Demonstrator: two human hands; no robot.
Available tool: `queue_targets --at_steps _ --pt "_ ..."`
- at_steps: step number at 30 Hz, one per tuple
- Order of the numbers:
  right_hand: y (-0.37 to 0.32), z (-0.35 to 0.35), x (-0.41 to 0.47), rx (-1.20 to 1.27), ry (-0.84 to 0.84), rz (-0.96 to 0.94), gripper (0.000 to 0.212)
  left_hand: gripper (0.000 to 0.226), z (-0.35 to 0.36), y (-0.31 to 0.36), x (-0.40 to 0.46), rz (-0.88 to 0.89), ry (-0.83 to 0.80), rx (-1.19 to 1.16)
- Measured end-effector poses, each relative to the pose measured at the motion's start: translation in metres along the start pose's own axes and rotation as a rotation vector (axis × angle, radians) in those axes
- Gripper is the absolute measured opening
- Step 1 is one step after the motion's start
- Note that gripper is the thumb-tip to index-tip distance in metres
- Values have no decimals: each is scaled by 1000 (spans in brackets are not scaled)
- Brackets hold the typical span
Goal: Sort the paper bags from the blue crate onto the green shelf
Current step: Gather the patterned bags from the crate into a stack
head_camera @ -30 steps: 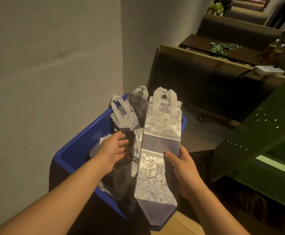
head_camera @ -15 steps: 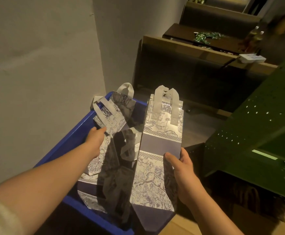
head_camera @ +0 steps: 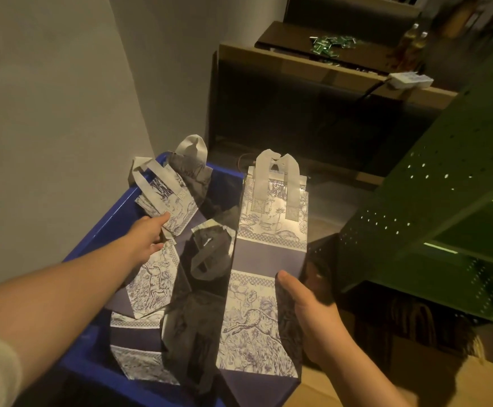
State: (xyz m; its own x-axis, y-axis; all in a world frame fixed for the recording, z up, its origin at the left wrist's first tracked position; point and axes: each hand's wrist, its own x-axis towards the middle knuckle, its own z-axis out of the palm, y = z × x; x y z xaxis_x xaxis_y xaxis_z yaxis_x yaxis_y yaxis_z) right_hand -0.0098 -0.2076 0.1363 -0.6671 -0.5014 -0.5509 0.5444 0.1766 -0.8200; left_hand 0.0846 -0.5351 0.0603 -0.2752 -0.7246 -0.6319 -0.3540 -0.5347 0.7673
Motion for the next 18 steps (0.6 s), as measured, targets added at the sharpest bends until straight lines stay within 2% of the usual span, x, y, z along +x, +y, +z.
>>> queue_targets --at_steps 3,5,7,9,13,14,18 --pt "4 -3 1 33 13 8 41 26 6 4 3 15 -24 -5" --pt "5 -4 1 33 9 5 46 16 11 6 7 23 -45 -38" --pt "5 -5 1 12 -1 -10 38 8 19 9 7 40 -50 -98" --pt "6 -6 2 9 -2 -18 32 22 25 10 5 67 -47 -140" --pt "8 -5 2 11 1 -15 38 58 31 -4 13 175 112 -47" --pt "9 -5 3 10 0 -17 38 58 33 -8 14 188 129 -36" --pt "7 -9 2 -26 7 -64 26 34 42 -4 8 146 82 -143"
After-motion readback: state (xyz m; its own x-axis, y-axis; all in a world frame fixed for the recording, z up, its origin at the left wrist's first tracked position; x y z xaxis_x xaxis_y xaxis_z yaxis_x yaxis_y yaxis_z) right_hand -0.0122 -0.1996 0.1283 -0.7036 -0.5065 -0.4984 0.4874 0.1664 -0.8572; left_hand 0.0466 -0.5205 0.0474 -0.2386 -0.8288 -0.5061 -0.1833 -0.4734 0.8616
